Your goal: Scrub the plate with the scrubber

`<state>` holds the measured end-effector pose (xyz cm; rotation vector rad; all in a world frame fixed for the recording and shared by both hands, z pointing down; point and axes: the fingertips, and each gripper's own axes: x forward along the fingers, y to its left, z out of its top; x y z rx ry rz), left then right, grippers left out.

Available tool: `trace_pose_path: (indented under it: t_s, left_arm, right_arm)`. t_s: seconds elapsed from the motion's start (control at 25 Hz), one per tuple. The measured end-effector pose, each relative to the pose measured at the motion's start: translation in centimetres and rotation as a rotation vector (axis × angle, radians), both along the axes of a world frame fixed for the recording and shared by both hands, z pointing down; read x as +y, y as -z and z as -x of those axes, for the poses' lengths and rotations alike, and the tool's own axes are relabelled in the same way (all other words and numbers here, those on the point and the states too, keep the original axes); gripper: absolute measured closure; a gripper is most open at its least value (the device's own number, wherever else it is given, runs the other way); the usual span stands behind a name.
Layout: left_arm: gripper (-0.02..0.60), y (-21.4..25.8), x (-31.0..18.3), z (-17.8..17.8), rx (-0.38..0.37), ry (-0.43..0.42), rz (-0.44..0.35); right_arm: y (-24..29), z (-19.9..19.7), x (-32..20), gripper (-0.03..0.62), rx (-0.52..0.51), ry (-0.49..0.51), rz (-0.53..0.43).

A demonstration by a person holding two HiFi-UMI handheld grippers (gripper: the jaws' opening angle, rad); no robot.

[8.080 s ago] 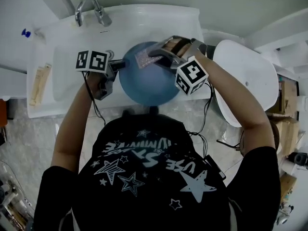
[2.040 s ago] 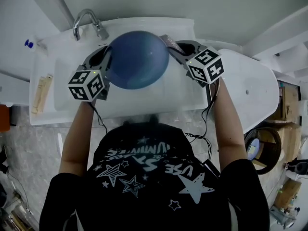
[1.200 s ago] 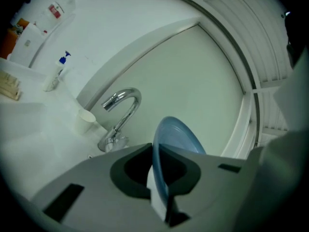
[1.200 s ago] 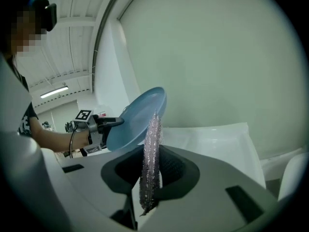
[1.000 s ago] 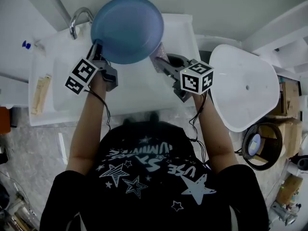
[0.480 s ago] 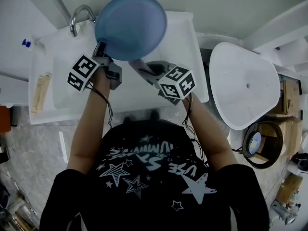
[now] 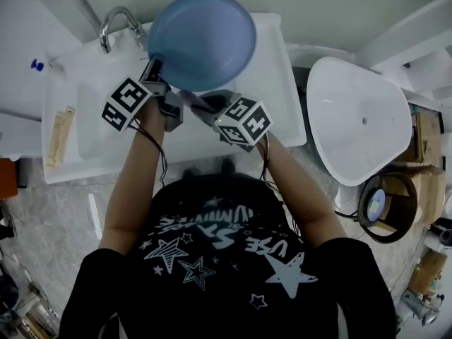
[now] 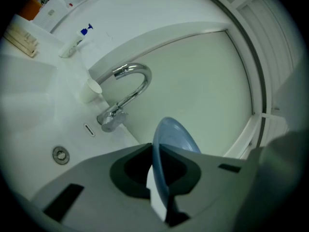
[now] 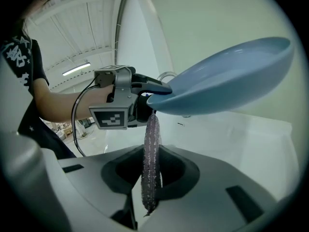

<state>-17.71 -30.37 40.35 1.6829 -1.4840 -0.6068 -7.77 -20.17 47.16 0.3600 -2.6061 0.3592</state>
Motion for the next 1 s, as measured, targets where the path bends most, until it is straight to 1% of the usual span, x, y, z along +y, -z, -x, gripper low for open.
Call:
trace_pose_path:
  t_s: [0.12, 0.24, 0.32, 0.44, 0.56, 0.68, 0.76, 0.88, 1.0]
  left_arm:
    - [0.552, -0.7, 0.0, 1.0, -0.004, 0.02, 0.023]
    - [0.552, -2.1, -0.2, 1.9, -0.028, 0.03, 0.067]
    - [0.552, -3.4, -0.6, 2.0, -0.057, 0.018, 0.106]
    - [0.552, -5.5, -1.1, 1.5, -0.106, -0.016, 0.167]
    - [0.552, -7.5, -1.3, 0.4, -0.121, -0.044, 0.218]
    - [0.552, -9.3, -1.2, -1.1, -0.1, -0.053, 0.26]
    - [0.552, -10.3, -1.2, -2.4, -0.095, -0.07, 0.28]
    - [0.552, -12.0, -0.9, -4.7, -0.103, -0.121, 0.317]
    - [0.552, -13.3, -0.2, -7.2, -0.11, -0.179, 0.348]
  right_arm:
    - [-0.6, -1.0, 0.9, 0.514, 0.022, 0.017, 0.008]
    - [-0.5, -3.0, 1.9, 0.514, 0.033, 0.026, -0.02]
    - [0.0, -4.6, 2.5, 0.514, 0.021, 0.017, -0.04]
    - [0.7, -7.2, 2.9, 0.514, -0.012, -0.023, -0.038]
    - [1.4, -9.7, 2.5, 0.514, -0.02, -0.065, -0.05]
    - [2.9, -12.1, 1.3, 0.514, -0.034, -0.13, -0.094]
    - [4.2, -13.5, 0.1, 0.514, -0.061, -0.175, -0.12]
    - [5.8, -14.9, -1.7, 0.514, -0.094, -0.224, -0.147]
    - [6.6, -16.1, -3.3, 0.514, -0.101, -0.247, -0.175]
